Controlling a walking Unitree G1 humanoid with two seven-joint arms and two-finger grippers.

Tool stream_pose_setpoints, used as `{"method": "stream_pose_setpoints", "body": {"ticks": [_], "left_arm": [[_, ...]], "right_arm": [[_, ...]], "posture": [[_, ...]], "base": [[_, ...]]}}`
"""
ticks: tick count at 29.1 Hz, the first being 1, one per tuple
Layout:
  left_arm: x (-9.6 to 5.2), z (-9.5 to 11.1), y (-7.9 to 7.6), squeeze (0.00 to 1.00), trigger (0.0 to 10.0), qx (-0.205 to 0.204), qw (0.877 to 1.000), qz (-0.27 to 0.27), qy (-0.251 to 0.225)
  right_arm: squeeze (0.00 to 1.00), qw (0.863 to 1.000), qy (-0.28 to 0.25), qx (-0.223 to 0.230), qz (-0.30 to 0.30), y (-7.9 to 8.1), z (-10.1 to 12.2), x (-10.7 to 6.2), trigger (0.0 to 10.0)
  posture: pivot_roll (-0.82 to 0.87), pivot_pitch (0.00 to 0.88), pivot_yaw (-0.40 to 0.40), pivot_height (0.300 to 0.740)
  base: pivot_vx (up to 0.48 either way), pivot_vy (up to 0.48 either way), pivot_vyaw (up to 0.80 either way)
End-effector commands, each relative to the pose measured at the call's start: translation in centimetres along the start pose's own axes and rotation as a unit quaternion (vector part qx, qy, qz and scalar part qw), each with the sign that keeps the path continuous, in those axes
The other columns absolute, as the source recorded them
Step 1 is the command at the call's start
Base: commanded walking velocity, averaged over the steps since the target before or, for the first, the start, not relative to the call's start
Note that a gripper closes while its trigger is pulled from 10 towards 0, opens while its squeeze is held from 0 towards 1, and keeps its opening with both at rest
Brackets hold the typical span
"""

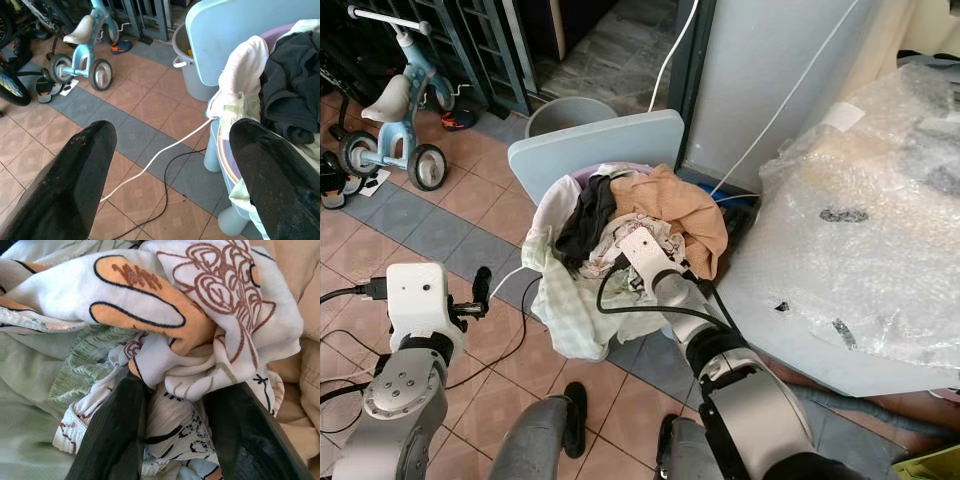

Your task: Clothes washing

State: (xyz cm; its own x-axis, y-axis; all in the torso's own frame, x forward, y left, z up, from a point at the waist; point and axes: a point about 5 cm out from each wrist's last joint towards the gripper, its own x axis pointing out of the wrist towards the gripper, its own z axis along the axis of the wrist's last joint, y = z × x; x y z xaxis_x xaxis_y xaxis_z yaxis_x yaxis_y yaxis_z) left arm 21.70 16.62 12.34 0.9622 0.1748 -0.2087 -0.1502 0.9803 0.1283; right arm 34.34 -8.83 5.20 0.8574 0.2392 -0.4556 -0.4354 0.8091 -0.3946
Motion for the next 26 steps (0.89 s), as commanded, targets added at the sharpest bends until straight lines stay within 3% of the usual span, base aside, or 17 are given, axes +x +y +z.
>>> {"method": "stream_pose_setpoints", "body": {"ticks": [1,10,16,17,19,23,26], "left_arm": [[0.1,-0.3,0.0,0.0,10.0,0.003,1.0,0.007,0.005],[0.6,0.0,-0.2,0.0,10.0,0.001,1.0,0.007,-0.004],[1.1,0.1,-0.4,0.0,10.0,0.002,1.0,0.006,-0.011],[1.5,0.3,-1.0,0.0,10.0,0.009,1.0,-0.005,-0.024],[1.7,0.4,-1.1,0.0,10.0,0.01,1.0,-0.008,-0.027],[2.5,0.4,-1.6,0.0,10.0,-0.001,1.0,-0.013,-0.028],[2.8,0.5,-1.8,0.0,10.0,-0.003,0.999,-0.016,-0.03]], "right_arm": [[0.0,0.999,0.022,0.03,0.016,0.7,-1.0,-0.1,0.0],[0.0,0.994,0.027,0.102,0.034,0.8,-1.1,-0.1,0.0],[0.0,0.99,-0.012,0.127,0.057,-0.2,-0.1,-0.1,0.0],[0.0,0.986,-0.05,0.147,0.061,-1.4,0.8,-0.3,0.0],[0.0,0.984,-0.062,0.154,0.062,-1.7,1.1,-0.4,0.0],[0.0,0.967,-0.144,0.208,0.029,-3.2,3.0,-1.5,0.0],[0.0,0.96,-0.166,0.226,0.011,-3.7,3.2,-2.1,0.0]], "posture": [[0.2,0.245,-0.012,0.74],[0.2,0.23,-0.019,0.74],[0.16,0.215,-0.024,0.74],[0.12,0.192,-0.028,0.74],[0.11,0.189,-0.028,0.74],[0.08,0.168,-0.021,0.74],[0.07,0.158,-0.013,0.74]], "base": [[0.0,0.0,0.0],[0.0,0.0,0.0],[0.0,0.0,0.0],[0.0,0.0,0.0],[0.0,0.0,0.0],[0.0,0.0,0.0],[0.0,0.0,0.0]]}}
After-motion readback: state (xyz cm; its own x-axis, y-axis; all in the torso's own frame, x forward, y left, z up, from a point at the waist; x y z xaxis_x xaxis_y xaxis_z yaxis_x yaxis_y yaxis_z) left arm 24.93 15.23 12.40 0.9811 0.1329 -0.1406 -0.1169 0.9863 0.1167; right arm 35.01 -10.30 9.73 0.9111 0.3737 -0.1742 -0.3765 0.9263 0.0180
